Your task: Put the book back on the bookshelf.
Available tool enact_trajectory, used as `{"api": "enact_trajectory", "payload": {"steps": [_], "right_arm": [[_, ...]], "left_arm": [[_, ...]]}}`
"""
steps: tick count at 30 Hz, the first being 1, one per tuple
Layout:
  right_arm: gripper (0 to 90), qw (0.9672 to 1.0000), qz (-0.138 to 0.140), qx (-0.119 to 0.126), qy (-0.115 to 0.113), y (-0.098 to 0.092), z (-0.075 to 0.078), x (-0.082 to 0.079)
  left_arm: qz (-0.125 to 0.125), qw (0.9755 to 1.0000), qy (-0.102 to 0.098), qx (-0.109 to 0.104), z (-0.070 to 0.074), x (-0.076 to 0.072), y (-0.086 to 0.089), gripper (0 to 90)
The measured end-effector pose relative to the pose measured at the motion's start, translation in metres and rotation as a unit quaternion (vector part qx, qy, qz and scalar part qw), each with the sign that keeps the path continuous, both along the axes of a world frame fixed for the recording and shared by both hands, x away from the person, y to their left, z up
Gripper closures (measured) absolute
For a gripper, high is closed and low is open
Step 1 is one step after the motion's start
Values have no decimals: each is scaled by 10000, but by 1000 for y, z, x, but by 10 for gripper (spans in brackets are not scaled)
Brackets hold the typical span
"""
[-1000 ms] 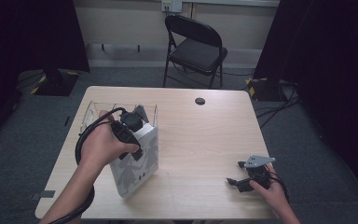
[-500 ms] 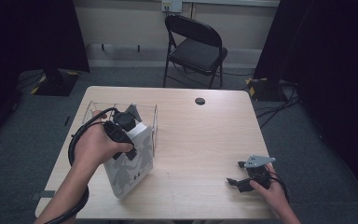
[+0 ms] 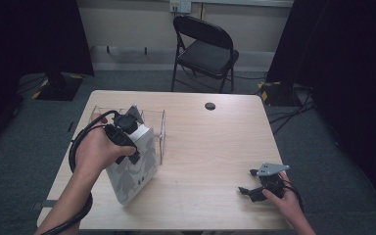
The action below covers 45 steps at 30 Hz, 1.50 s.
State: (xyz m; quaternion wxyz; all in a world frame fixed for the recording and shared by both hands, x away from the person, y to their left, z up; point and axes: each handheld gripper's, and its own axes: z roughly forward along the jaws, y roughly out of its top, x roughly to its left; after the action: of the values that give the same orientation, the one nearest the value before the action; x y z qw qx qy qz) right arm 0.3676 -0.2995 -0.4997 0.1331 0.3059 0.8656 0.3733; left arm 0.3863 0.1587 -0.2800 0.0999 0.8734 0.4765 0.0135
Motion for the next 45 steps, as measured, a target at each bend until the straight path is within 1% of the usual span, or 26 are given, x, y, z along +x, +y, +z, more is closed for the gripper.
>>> {"api": "enact_trajectory", "payload": {"steps": [1,2,3,4,5,6,9,10,11,15,23,24,26,27,28,29,35,37,38,39,40,41,42,43,44,45], "right_arm": [[121,10000,0,0,0,0,0,0],[121,10000,1,1,-5,0,0,0],[121,10000,2,2,-6,0,0,0],[121,10000,3,2,-6,0,0,0],[121,10000,3,2,-6,0,0,0],[121,10000,1,1,-4,0,0,0],[121,10000,-1,0,1,0,0,0],[121,10000,2,1,-5,0,0,0],[121,10000,4,0,-7,0,0,0],[121,10000,4,0,-3,0,0,0],[121,10000,3,-3,0,0,0,0],[121,10000,6,-2,0,0,0,0],[122,10000,21,-4,-6,0,0,0],[122,10000,21,-4,-6,0,0,0],[122,10000,26,-5,-7,-1,0,0],[122,10000,28,-6,-7,-1,0,0],[122,10000,20,-1,-5,-1,0,0],[122,10000,21,-1,-3,-1,0,0],[122,10000,33,-8,-6,-1,0,0],[122,10000,33,-8,-6,-1,0,0],[122,10000,24,-2,-6,-1,0,0],[122,10000,24,-2,-6,-1,0,0],[122,10000,23,-2,-7,-1,0,0],[122,10000,23,-2,-7,-1,0,0],[122,10000,25,-1,-5,-1,0,0],[122,10000,29,-3,-5,-1,0,0]], "left_arm": [[0,10000,0,0,0,0,0,533],[182,9998,28,-48,-1,1,0,532],[182,9998,28,-48,-1,1,0,533],[-9,10000,-5,10,-1,4,3,533],[-9,10000,-5,10,-1,4,3,532],[134,9999,-17,21,-1,5,4,532],[143,9999,-67,49,-2,6,3,532],[393,9992,-19,-21,-2,6,2,533],[218,9998,-32,35,-1,9,4,532],[378,9992,-101,16,-2,12,3,532],[401,9992,-61,34,-1,19,3,532],[642,9979,10,5,0,19,1,532],[663,9978,34,0,1,20,-1,532],[663,9978,34,0,1,20,-1,532],[681,9977,-46,7,1,22,-1,532],[671,9977,5,19,2,22,-2,532],[700,9975,41,-35,4,26,-3,533],[701,9975,-18,-60,4,27,-4,533],[409,9991,-60,25,5,31,-1,532],[409,9991,-60,25,5,31,-1,532],[746,9972,-62,-30,4,30,-5,533],[746,9972,-62,-30,4,30,-5,532],[581,9983,-85,-2,5,33,-4,532],[581,9983,-85,-2,5,33,-4,532],[816,9967,-34,-31,4,33,-6,533],[853,9963,-24,-36,4,34,-6,532]]}}
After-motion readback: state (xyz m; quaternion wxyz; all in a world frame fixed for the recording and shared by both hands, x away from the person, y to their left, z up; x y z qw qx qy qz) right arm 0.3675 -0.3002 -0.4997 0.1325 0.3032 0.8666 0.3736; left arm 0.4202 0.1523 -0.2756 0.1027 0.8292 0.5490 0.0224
